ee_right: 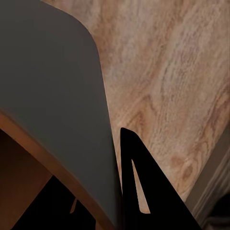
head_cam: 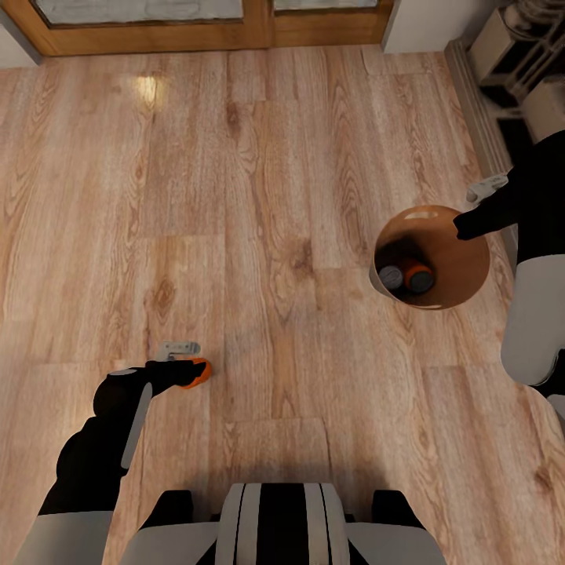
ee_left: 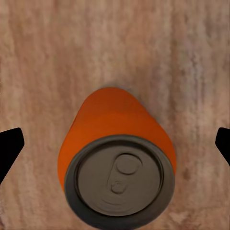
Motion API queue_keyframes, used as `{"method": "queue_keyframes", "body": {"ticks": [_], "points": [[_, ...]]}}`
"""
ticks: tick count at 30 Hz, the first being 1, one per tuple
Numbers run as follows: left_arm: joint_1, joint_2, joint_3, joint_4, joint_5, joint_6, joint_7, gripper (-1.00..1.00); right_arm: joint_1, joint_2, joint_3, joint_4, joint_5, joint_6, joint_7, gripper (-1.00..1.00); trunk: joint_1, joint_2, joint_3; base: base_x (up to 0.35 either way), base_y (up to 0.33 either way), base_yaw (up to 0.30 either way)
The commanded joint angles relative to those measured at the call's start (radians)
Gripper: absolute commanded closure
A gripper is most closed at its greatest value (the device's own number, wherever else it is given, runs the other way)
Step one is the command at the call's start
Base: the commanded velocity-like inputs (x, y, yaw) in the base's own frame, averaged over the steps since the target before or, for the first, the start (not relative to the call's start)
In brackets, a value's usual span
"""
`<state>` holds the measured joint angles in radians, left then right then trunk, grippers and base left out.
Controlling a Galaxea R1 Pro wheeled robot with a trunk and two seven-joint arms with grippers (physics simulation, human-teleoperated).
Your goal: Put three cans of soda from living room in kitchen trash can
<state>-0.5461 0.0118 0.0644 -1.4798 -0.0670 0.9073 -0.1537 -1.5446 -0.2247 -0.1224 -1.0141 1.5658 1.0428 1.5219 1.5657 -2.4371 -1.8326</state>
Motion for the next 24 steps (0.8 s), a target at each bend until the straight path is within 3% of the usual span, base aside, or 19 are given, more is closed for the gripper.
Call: {"method": "queue_keyframes", "body": {"ticks": [1, 11, 16, 24], "points": [[0.000, 0.000, 0.000, 0.000, 0.000, 0.000, 0.001, -1.00, 0.000, -0.001, 0.000, 0.000, -0.003, 0.004, 0.004, 1.00, 0.000, 0.000, 0.000, 0.000, 0.000, 0.000], [0.000, 0.000, 0.000, -0.003, 0.001, 0.000, 0.002, -1.00, 0.004, -0.007, -0.006, 0.000, -0.003, 0.004, 0.001, 1.00, 0.000, 0.000, 0.000, 0.000, 0.000, 0.000], [0.000, 0.000, 0.000, -0.004, 0.001, 0.000, 0.002, -1.00, 0.016, -0.005, -0.057, -0.001, -0.002, 0.004, -0.005, 1.00, 0.000, 0.000, 0.000, 0.000, 0.000, 0.000], [0.000, -0.001, 0.000, -0.004, 0.001, 0.000, 0.002, -1.00, 0.020, -0.005, -0.076, -0.001, -0.001, 0.004, -0.005, 1.00, -0.004, 0.007, 0.003, 0.000, 0.000, 0.000]]}}
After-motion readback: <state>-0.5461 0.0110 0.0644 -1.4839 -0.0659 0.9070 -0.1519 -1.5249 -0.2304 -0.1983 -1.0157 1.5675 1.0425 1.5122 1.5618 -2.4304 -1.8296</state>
